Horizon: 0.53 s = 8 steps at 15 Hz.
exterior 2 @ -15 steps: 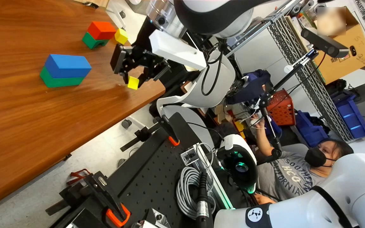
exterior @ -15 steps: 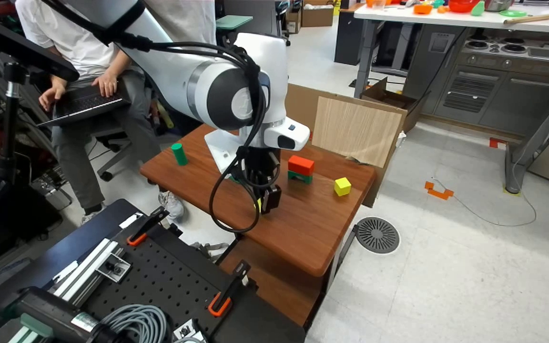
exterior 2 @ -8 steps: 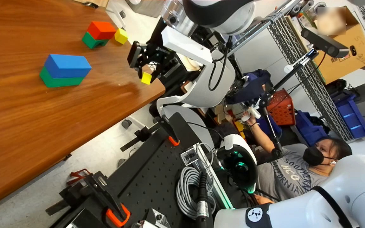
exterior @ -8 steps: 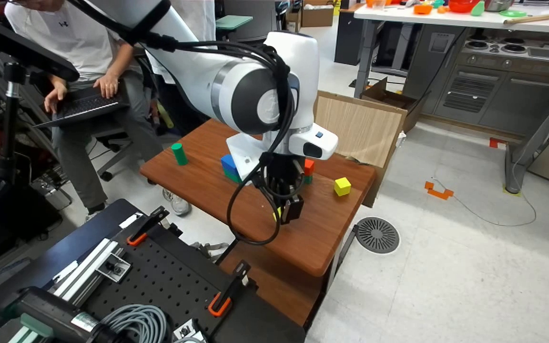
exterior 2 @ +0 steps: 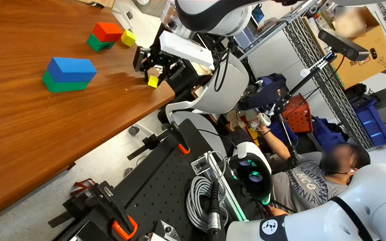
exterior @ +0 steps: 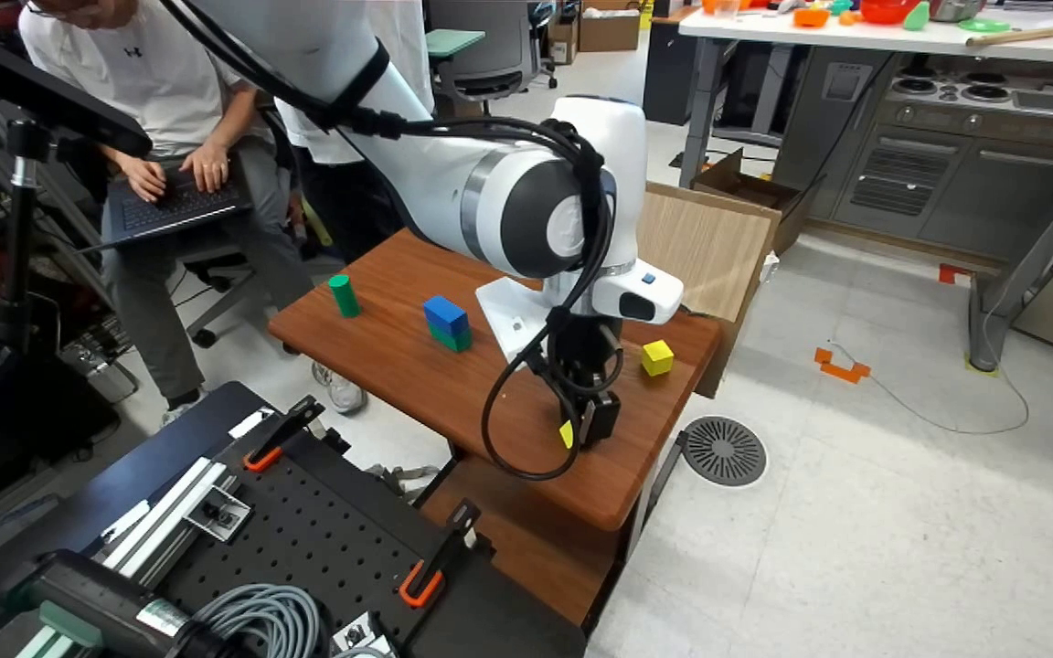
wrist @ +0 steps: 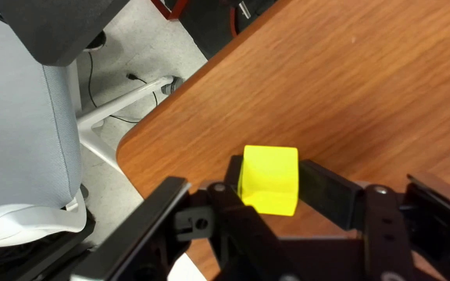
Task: Move the yellow block to the left then to the right
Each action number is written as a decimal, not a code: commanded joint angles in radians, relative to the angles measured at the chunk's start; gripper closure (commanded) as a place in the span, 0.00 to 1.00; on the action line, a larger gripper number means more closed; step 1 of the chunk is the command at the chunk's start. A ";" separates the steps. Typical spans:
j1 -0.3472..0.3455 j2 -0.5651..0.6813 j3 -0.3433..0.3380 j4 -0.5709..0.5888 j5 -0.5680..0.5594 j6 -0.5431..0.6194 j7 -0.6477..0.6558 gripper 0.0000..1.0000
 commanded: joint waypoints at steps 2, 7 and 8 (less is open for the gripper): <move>0.021 0.059 -0.015 0.073 -0.049 -0.030 0.036 0.86; 0.021 0.057 -0.009 0.073 -0.059 -0.026 0.033 0.36; 0.021 0.056 -0.009 0.071 -0.062 -0.024 0.032 0.35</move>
